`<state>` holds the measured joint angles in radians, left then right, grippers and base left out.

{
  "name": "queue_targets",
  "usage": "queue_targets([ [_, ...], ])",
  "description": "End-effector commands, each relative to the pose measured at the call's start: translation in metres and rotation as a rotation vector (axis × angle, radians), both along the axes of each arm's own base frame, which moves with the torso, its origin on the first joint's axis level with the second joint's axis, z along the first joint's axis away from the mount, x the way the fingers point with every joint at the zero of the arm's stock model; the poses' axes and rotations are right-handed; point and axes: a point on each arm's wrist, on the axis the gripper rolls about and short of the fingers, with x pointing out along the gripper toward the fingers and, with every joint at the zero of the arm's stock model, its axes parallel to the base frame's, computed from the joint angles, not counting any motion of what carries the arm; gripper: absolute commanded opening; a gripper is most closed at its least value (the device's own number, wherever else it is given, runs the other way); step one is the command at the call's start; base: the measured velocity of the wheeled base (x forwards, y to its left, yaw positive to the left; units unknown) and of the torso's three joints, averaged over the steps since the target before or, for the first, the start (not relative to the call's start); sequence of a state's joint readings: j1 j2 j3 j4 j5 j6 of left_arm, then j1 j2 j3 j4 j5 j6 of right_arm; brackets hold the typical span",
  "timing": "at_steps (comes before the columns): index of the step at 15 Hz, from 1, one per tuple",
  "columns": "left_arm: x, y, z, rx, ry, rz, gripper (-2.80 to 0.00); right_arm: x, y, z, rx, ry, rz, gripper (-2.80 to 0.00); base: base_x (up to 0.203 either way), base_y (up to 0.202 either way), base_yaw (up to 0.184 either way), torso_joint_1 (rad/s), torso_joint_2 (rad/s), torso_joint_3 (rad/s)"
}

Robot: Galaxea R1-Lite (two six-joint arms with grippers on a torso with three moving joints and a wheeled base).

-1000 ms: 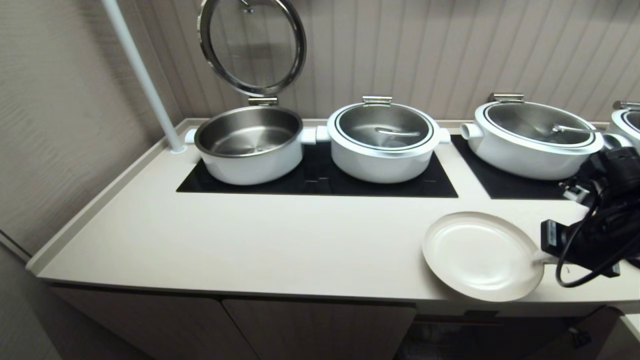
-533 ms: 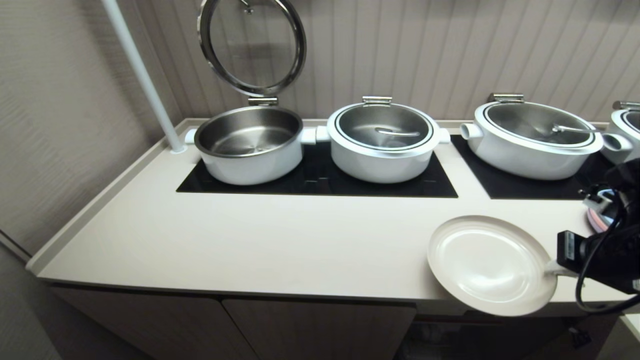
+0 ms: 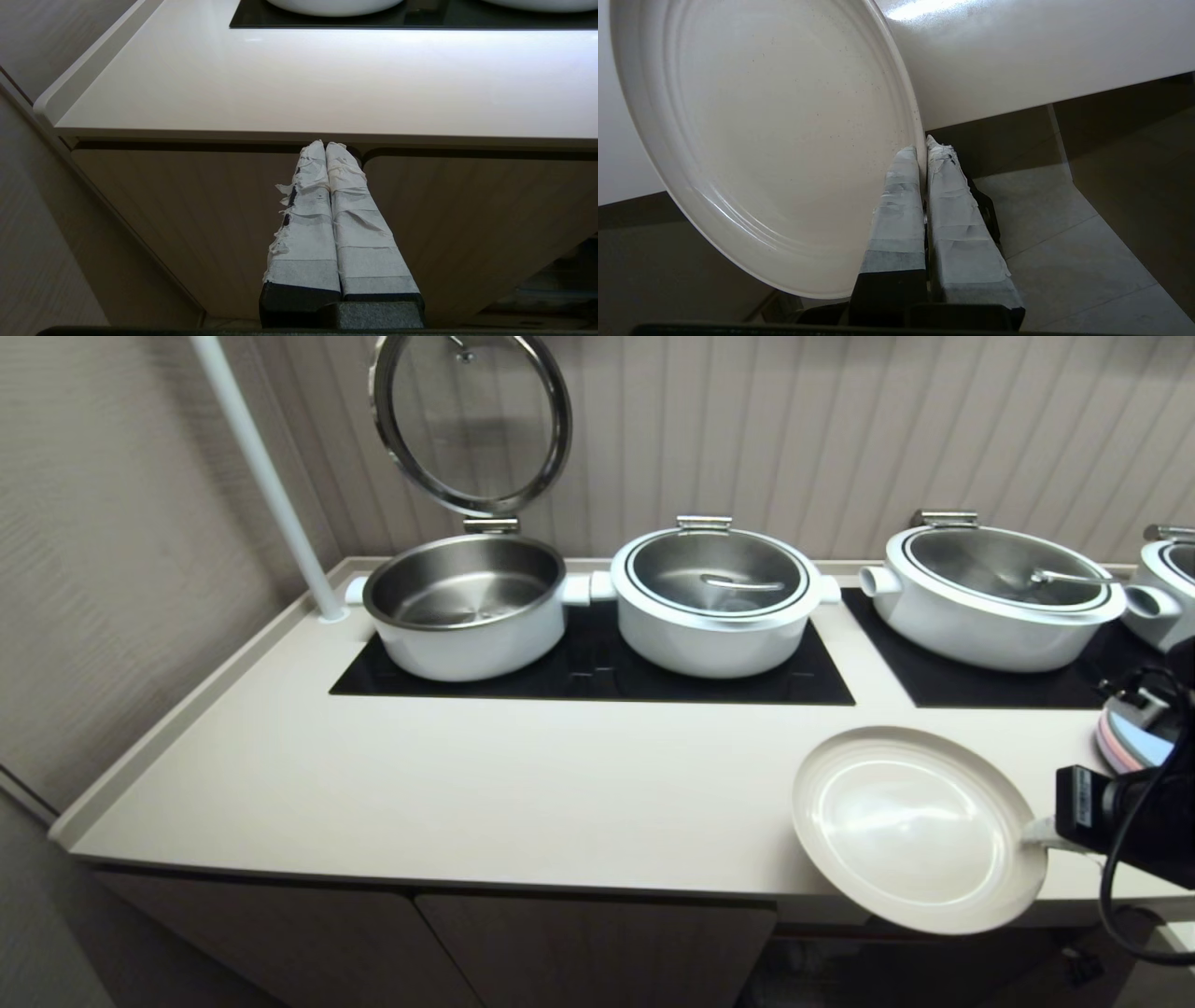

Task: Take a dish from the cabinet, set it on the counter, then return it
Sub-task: Pick up the plate from the table

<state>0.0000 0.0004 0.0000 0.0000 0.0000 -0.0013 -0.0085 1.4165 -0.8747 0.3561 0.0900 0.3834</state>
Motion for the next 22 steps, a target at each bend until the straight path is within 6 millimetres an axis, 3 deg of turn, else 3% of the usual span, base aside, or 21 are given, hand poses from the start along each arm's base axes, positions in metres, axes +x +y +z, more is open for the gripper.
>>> queue_targets([
  [1,0.000,0.000,0.000,0.000,0.000,0.000,-2.80,-0.007,0.000,0.003,0.001,-0.015,0.000,-2.80,0.000,0.000,0.000,0.000,0.00,0.000],
  [8,0.000,0.000,0.000,0.000,0.000,0.000,-2.80,-0.036,0.004,0.006,-0.006,-0.051,0.024,-2.80,0.000,0.000,0.000,0.000,0.00,0.000],
  [13,0.000,0.000,0.000,0.000,0.000,0.000,-2.80,-0.043,0.006,0.005,0.003,-0.051,0.033,-2.80,0.000,0.000,0.000,0.000,0.00,0.000],
  [22,0.000,0.000,0.000,0.000,0.000,0.000,-2.80,-0.092,0.005,0.000,0.007,-0.032,0.035,-2.80,0.000,0.000,0.000,0.000,0.00,0.000],
])
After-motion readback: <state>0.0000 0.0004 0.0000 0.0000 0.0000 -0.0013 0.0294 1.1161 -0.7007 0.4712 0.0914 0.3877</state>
